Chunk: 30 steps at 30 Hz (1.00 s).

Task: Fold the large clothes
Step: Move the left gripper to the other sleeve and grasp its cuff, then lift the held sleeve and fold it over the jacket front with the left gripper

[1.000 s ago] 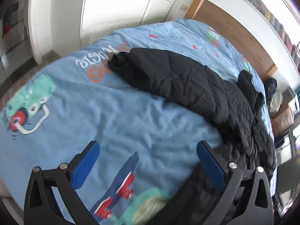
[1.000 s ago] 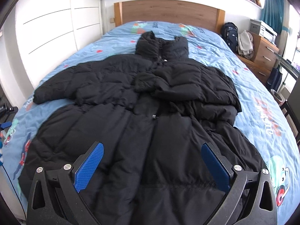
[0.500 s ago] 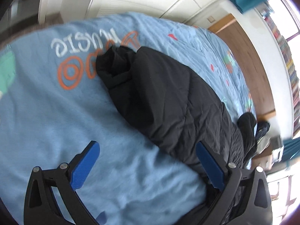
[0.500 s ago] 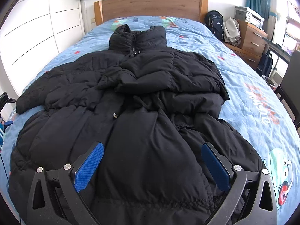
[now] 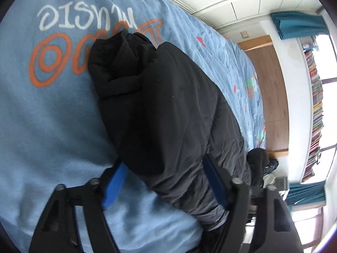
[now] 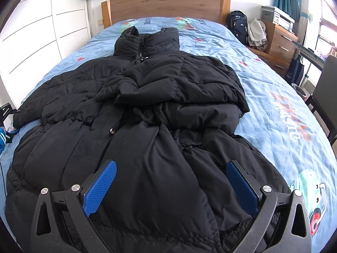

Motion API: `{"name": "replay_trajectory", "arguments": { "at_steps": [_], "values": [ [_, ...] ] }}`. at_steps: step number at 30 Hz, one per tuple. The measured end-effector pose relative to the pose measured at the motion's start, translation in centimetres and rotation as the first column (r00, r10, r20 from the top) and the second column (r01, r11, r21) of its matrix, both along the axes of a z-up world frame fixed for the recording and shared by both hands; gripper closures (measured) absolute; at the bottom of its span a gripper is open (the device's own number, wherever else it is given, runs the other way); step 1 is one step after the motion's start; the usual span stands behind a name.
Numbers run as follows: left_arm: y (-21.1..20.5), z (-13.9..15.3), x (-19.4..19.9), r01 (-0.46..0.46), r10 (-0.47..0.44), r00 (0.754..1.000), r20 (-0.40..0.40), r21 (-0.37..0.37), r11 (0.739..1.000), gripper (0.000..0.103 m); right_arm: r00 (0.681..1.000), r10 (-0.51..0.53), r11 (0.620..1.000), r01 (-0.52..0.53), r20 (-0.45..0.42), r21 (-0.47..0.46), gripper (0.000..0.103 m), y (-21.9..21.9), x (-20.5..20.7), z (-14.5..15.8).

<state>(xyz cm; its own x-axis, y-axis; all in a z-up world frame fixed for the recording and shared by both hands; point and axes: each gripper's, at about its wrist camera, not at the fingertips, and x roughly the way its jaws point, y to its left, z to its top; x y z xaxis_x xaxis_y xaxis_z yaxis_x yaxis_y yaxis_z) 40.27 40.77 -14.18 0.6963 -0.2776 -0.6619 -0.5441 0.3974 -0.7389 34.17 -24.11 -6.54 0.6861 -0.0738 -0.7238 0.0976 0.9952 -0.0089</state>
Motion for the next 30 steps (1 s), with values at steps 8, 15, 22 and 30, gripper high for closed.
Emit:
{"name": "replay_trajectory", "arguments": {
  "at_steps": [8, 15, 22, 30],
  "values": [
    [-0.2, 2.0, 0.7, -0.037, 0.035, 0.998, 0.046, 0.038, 0.999, 0.095, 1.0, -0.019, 1.0, 0.019, 0.006, 0.008, 0.001, -1.4, -0.4, 0.1],
    [-2.4, 6.7, 1.9, 0.037, -0.053, 0.995, 0.09, 0.167, 0.985, 0.098, 0.999, -0.03, 0.999, 0.03, 0.018, 0.017, 0.001, -2.2, -1.1, 0.7],
    [-7.1, 12.4, 2.1, 0.135, -0.182, 0.973, 0.142, 0.289, 0.948, 0.098, 0.998, -0.042, 0.999, 0.041, 0.051, 0.034, 0.001, -3.1, -2.5, 2.1],
    [-15.8, 18.9, 1.4, 0.267, -0.376, 0.912, 0.165, 0.458, 0.848, 0.099, 0.993, -0.082, 0.996, 0.078, 0.09, 0.054, 0.001, -5.5, -4.5, 4.0]
  ]
}}
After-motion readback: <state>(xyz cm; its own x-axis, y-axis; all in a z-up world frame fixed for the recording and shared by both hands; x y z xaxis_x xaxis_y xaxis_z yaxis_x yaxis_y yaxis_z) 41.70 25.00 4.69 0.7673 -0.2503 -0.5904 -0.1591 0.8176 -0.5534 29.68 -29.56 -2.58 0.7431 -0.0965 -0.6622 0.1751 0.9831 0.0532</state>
